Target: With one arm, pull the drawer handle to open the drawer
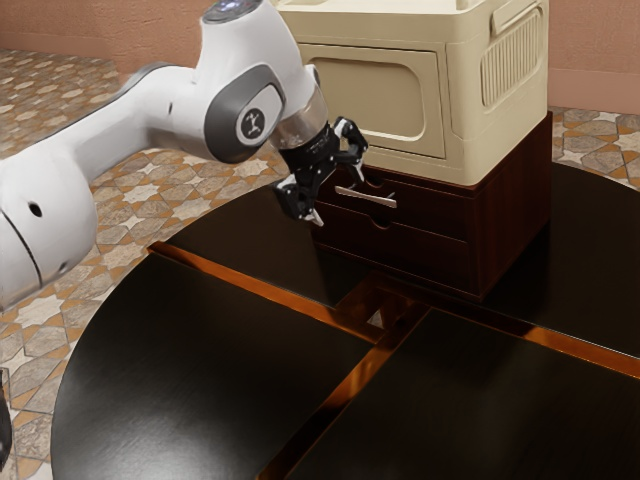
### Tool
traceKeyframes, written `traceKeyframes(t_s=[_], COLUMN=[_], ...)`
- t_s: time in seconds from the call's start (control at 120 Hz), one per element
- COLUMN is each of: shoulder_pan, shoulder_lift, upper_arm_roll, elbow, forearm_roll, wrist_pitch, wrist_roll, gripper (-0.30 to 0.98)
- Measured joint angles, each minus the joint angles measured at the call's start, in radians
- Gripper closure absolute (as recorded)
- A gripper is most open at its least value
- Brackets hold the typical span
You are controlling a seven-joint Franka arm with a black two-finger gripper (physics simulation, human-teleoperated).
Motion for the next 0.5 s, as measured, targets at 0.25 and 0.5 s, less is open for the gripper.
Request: traceKeyframes(t_s=[0.25, 0.5], shoulder_pan=[0.011, 0.025], shoulder_lift=[0.051, 0.084], upper_arm_roll=[-0.002, -0.004], elbow=[0.038, 0.054], forearm_roll=[0.0, -0.001], wrist_pitch=[0.032, 0.046], wrist_roll=[-0.056, -0.093], gripper=[0.0, 0.0])
